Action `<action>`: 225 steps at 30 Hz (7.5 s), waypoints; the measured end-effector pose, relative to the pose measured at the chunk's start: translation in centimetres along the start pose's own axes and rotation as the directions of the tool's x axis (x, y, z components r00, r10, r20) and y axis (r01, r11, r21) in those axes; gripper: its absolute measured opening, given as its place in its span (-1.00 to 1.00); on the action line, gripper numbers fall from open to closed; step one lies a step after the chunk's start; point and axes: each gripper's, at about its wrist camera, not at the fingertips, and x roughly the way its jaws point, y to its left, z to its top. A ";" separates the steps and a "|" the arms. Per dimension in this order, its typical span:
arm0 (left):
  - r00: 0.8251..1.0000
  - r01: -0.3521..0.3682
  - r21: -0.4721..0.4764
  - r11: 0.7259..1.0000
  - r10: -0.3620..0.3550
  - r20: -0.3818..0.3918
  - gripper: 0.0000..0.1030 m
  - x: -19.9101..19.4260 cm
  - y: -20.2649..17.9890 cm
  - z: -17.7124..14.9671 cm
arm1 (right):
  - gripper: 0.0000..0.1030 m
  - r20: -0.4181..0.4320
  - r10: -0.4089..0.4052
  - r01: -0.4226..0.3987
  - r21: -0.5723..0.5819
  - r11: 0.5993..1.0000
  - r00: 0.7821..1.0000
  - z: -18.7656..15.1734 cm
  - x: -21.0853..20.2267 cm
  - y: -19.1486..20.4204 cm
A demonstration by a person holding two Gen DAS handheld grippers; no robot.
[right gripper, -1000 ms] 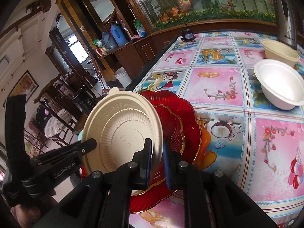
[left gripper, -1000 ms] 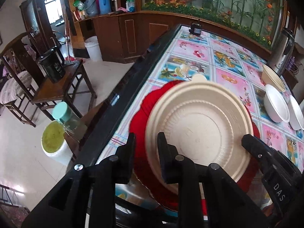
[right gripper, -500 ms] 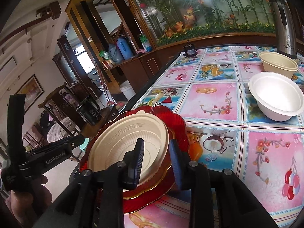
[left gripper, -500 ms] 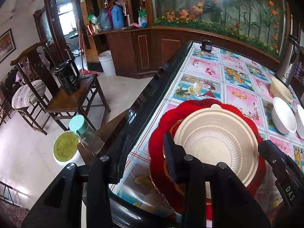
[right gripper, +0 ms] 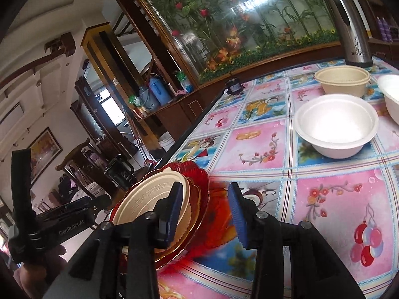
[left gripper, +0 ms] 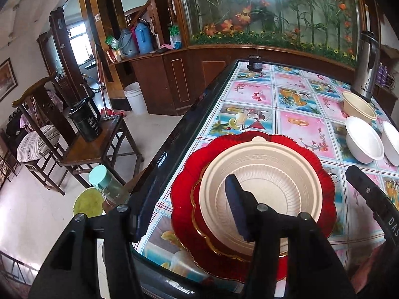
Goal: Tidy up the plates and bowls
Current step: 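Raise the left tool away from the stacked bowl, then move the right tool to a white foam plate and grasp its rim, then lift the white foam plate off the table with the right tool, then carry the white plate over the red stack and lower it, then open the right tool and pull it away from the stack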
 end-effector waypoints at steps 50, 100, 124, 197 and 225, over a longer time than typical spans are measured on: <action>0.998 0.055 0.306 0.951 -0.054 -0.011 0.04 -1.1 -16.8 4.1 | -0.04 0.198 -0.285 0.261 0.137 0.955 0.938 11.2 -3.6 -14.9; 0.889 0.267 -0.071 0.961 -0.274 -0.368 0.07 9.2 -25.0 7.5 | -0.01 -0.152 -0.233 0.273 0.352 0.895 0.960 10.3 -1.4 -21.0; 0.839 0.378 -0.230 0.897 -0.437 -0.325 0.07 6.7 -21.6 9.7 | -0.63 -0.258 -0.100 0.211 0.448 0.869 0.961 8.8 0.9 -22.1; 0.932 0.267 -0.191 0.945 -0.304 -0.199 -0.81 2.3 1.6 1.6 | -0.86 -0.220 -0.018 0.028 0.043 0.999 0.975 1.2 2.8 5.3; 0.980 0.118 -0.138 0.983 -0.138 -0.142 -0.67 1.6 3.4 1.7 | -0.45 -0.100 -0.081 0.080 -0.015 0.997 0.992 1.7 2.1 4.6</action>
